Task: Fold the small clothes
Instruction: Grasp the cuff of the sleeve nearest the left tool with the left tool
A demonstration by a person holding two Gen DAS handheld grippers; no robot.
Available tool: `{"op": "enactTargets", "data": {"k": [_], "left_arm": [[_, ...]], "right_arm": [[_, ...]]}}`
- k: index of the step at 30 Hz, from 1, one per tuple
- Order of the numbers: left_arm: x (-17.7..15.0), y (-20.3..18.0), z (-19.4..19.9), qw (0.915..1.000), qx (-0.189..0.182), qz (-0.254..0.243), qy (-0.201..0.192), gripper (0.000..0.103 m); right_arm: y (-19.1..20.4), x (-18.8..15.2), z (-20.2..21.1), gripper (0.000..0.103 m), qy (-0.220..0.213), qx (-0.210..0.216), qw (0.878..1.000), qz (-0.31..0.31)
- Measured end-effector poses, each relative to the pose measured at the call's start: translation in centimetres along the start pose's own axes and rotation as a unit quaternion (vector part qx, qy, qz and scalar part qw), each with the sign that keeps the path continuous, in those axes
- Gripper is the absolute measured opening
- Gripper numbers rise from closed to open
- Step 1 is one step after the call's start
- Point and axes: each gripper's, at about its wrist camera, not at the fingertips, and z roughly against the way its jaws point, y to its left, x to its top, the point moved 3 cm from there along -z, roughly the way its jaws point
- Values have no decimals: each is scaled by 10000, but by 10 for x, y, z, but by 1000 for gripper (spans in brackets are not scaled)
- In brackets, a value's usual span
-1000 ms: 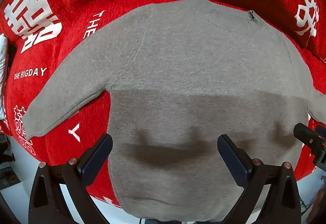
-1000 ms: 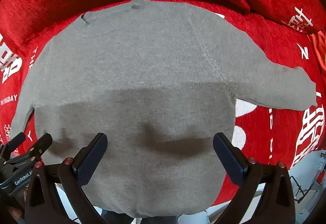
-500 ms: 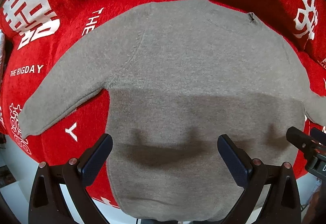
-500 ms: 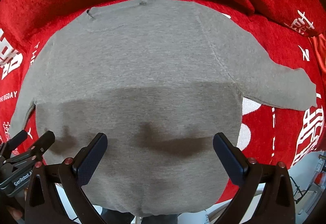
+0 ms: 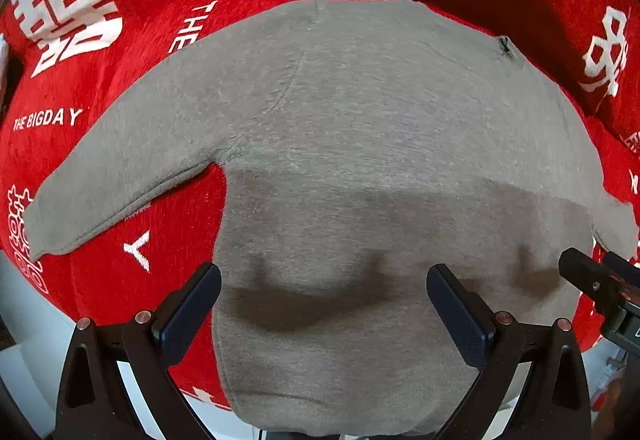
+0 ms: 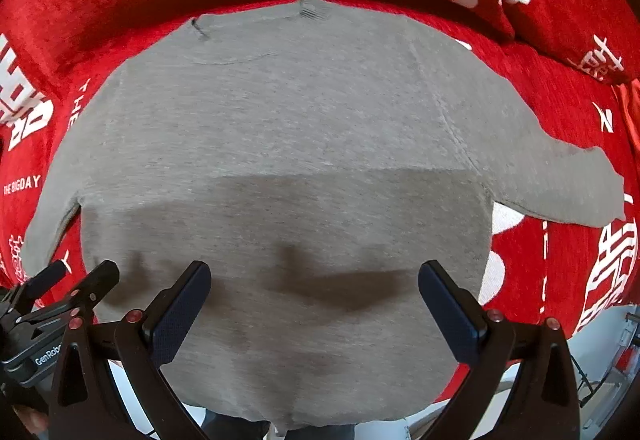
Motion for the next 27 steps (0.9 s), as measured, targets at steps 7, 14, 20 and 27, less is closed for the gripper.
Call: {"op": "enactTargets", "data": {"k": [7, 14, 20, 27], "left_arm": [[-5, 44, -10, 9984, -309, 469, 60, 103], [-13, 152, -12, 9825, -692, 1653, -503, 103], [-40, 270, -19, 9519, -622, 2874, -858, 103], [-65, 342, -54, 9109, -1152, 3813, -1072, 103]], "right_arm": [[26, -2, -2, 103, 57, 37, 9995, 293], [61, -5, -9, 103, 214, 62, 9979, 614], [101, -4, -13, 103, 287, 114, 9950, 955], [142, -9, -25, 103, 460, 195, 9894, 1366]]}}
